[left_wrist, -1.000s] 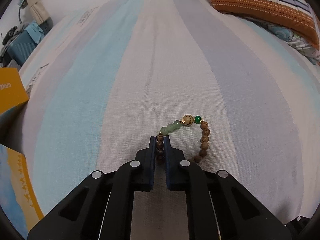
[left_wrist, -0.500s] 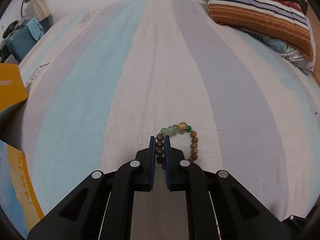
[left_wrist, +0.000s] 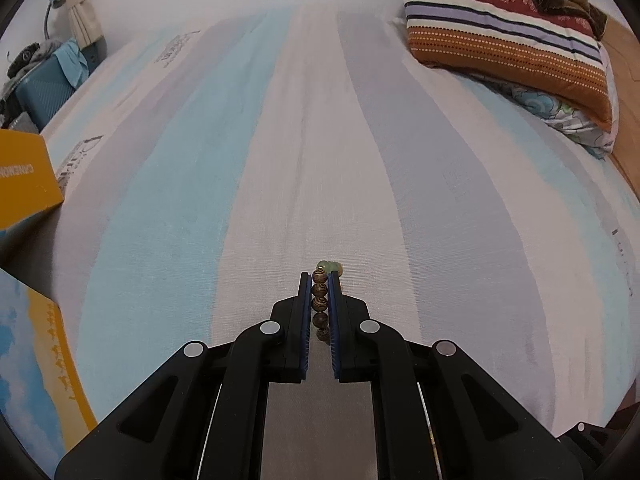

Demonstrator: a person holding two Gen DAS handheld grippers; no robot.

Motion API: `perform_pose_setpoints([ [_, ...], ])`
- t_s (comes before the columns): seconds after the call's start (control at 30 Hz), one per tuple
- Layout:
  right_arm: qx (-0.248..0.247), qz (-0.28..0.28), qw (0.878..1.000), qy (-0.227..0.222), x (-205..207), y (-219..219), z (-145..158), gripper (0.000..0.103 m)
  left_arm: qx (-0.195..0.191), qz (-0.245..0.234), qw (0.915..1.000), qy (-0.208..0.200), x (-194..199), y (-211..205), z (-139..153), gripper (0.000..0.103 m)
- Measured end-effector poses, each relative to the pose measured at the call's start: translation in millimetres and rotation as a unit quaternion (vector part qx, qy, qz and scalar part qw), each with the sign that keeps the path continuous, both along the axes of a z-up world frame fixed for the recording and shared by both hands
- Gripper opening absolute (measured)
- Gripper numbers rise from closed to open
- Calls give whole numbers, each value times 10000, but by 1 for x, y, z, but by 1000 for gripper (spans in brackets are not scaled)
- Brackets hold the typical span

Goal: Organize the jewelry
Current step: 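Grasp the brown-green bead bracelet with the left tool while the right tool grasps the amber bead bracelet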

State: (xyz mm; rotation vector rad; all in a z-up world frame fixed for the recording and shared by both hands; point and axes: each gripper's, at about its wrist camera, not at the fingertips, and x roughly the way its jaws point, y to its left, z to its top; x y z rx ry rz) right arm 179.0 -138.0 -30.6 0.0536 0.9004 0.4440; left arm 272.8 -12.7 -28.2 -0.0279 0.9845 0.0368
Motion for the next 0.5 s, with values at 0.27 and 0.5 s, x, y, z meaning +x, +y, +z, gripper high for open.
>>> perform_pose_setpoints([
  [0.27, -3, -182, 9997, -149, 5, -10, 11, 9, 67, 37, 9999, -66, -8, -3, 8, 7],
  [0.5, -104, -459, 9988, -126, 21, -20, 14, 9, 78, 18, 9999, -62, -17, -3, 16, 7],
])
